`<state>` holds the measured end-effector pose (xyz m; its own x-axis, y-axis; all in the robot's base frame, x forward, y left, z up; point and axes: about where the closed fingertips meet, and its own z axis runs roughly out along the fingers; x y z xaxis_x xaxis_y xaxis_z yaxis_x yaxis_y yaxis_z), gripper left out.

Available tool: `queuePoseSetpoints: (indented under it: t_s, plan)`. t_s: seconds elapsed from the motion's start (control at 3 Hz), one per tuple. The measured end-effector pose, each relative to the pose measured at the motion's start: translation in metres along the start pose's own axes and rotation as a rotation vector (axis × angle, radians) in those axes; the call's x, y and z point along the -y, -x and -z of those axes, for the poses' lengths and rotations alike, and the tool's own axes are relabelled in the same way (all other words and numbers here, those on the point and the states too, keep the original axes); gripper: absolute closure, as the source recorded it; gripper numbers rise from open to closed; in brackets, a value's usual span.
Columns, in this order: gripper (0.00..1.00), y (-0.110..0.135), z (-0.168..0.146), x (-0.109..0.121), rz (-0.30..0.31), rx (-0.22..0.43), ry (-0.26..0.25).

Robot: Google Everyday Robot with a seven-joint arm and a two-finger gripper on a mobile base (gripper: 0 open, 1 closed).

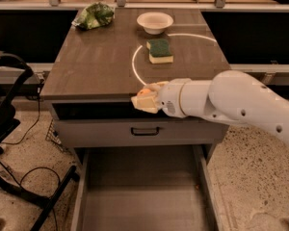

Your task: Place orange into middle drawer

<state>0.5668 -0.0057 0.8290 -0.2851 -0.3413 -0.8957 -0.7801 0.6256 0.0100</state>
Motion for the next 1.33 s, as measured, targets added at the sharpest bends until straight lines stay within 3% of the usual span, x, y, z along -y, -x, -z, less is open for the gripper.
queuePoseSetpoints:
  t_s: [0.33, 0.67, 1.0, 1.33]
  plan:
    - [1.00, -0.082, 0.015, 0.000, -0.060, -0.079, 0.010]
    - [1.00, -0.138, 0.026, 0.003, -0.088, -0.115, 0.039]
    - [1.00, -0.139, 0.023, 0.001, -0.084, -0.110, 0.040]
    - [1.00, -0.193, 0.003, -0.022, -0.052, -0.118, 0.139]
